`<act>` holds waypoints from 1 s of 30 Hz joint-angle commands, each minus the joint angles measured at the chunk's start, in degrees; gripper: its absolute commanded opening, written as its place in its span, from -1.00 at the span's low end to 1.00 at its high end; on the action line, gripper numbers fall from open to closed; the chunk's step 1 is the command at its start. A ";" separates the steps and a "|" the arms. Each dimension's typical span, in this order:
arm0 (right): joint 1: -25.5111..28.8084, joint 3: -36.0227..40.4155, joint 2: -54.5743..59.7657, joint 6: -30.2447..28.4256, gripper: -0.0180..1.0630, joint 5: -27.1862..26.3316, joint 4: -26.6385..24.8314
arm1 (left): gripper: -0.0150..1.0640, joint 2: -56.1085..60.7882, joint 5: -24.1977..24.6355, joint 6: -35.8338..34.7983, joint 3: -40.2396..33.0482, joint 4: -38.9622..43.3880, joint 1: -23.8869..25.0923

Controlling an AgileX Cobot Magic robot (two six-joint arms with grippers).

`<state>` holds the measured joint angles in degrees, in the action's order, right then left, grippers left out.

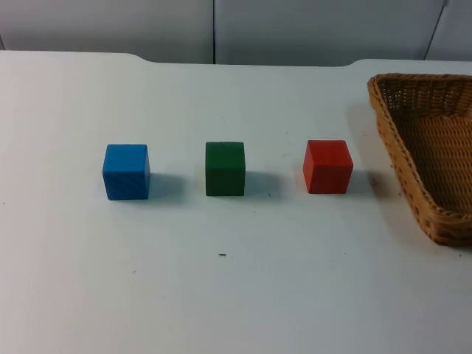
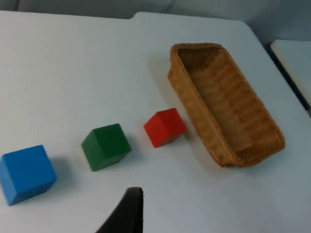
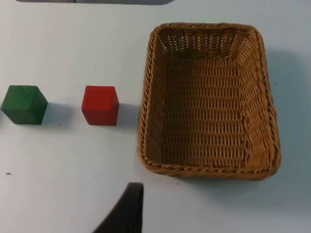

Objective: Pick up the basket with the left hand and place the blue cube into the basket with the right hand.

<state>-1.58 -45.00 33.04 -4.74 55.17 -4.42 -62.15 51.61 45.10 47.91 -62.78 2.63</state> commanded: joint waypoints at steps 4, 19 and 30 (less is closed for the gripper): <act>0.49 -0.50 2.44 -0.46 0.93 -2.49 -1.71 | 0.96 -10.91 1.01 4.03 4.73 -4.81 -3.85; 0.49 -0.50 3.81 -0.46 0.93 -3.53 -2.39 | 0.96 -37.47 -9.27 -0.99 22.47 -4.06 -26.33; 0.49 -0.50 3.81 -1.56 0.93 -3.58 -4.52 | 0.96 -58.76 -8.26 -15.08 43.42 3.33 -35.09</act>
<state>-1.58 -45.00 36.64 -5.78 52.30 -8.53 -116.97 42.03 34.29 86.83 -62.29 -30.94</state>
